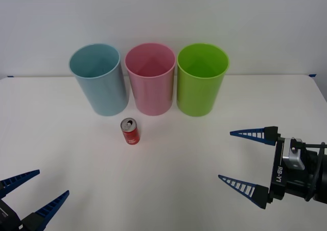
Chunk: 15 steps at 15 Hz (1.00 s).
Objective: Put cans in the blue bin and PET bottles in the pink bin and trash in the green bin.
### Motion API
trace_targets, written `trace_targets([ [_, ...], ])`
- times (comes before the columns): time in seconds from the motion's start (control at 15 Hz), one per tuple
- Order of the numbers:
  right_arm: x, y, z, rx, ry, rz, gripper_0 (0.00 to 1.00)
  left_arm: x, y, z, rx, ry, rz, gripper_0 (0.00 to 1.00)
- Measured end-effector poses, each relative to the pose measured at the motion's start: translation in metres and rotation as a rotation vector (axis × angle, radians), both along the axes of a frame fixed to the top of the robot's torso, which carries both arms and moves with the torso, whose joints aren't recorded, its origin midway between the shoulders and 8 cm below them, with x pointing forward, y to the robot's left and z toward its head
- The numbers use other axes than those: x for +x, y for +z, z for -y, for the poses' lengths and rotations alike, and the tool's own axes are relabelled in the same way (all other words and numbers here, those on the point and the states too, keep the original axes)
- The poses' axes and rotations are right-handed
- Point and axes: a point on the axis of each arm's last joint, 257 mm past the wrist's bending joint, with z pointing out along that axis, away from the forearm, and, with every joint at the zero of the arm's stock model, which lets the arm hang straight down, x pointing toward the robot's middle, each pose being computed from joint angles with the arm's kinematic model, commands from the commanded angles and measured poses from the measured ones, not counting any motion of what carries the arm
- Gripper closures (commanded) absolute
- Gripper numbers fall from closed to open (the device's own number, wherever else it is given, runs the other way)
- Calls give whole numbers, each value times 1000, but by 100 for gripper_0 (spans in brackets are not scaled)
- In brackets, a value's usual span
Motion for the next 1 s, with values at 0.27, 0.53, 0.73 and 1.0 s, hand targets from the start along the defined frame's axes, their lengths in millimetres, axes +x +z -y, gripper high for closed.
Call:
trace_targets([
  [0.27, 0, 0, 0, 0, 0, 0, 0, 0, 5, 2, -5, -11, 11, 0],
  [0.53, 0, 0, 0, 0, 0, 0, 0, -3, 16, 4, 25, -63, 70, 0],
  [0.73, 0, 0, 0, 0, 0, 0, 0, -3, 13, 5, 25, -63, 98, 0],
  [1.0, 0, 0, 0, 0, 0, 0, 0, 7, 5, 2, -1, -31, 159, 0],
])
